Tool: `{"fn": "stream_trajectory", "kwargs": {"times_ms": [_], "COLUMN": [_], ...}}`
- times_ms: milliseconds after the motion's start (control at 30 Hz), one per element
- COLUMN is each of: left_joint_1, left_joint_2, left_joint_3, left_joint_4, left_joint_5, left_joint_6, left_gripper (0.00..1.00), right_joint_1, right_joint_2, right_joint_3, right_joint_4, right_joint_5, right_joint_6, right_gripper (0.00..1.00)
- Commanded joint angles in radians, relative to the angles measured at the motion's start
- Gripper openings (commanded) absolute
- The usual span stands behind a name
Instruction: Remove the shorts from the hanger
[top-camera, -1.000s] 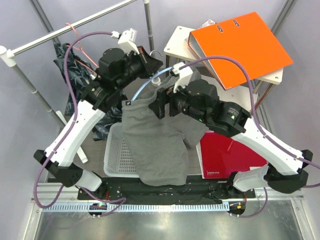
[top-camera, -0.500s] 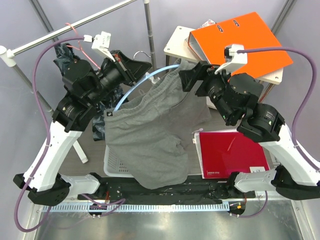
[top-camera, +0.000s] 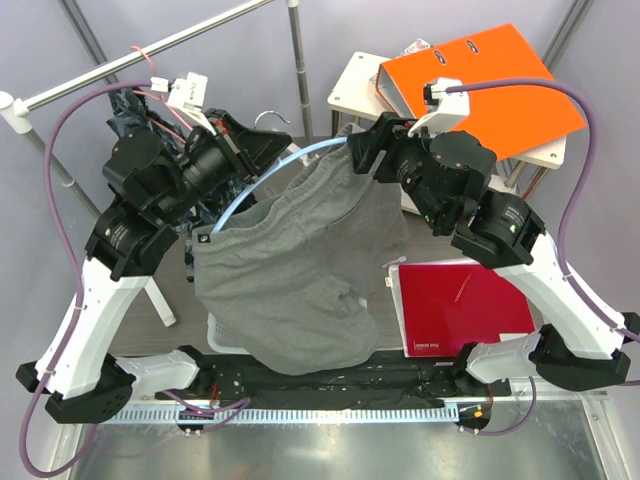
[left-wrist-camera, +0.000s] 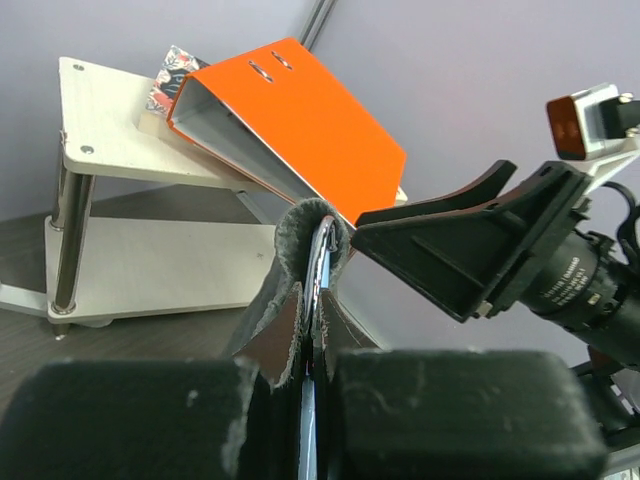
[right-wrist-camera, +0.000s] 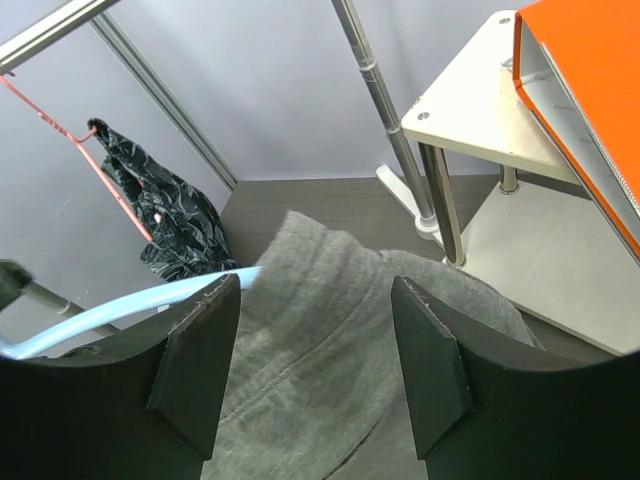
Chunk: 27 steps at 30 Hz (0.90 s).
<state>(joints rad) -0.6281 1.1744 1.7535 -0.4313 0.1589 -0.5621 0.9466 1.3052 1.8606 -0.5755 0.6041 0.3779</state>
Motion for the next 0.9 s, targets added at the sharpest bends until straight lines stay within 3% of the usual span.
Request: {"fn": "stream_trajectory", "kwargs": {"times_ms": [0,300,467,867], "left_joint_1": [0.004,0.004,0.004,0.004], "left_joint_2": [-0.047,-0.071,-0.071,-0.087], "left_joint_3": [0.023,-0.014,-0.022,-0.026], "left_joint_4": [0.080,0.089,0.088,0.092], "left_joint_5": [0.034,0.051,0.053,0.076], "left_joint_6": [0.004,0.004,-0.001,-0.010], "left_gripper": [0.00,0.00,0.00,0.00], "right_joint_1": [-0.023,-0.054,-0.055,-0.066], "right_joint_2": [-0.003,-0.004,-0.020,-0.023], "right_joint_3": [-0.023,-0.089,-0.100,-0.135], "right_joint_4": [0.046,0.108,0.124,0.135], "right_joint_5": [-0.007,-0.062,-0.130,-0.141], "right_joint_6": [0.032,0.059,0.091,0.142], "right_gripper": [0.66,0.54,0.73,0.73]}}
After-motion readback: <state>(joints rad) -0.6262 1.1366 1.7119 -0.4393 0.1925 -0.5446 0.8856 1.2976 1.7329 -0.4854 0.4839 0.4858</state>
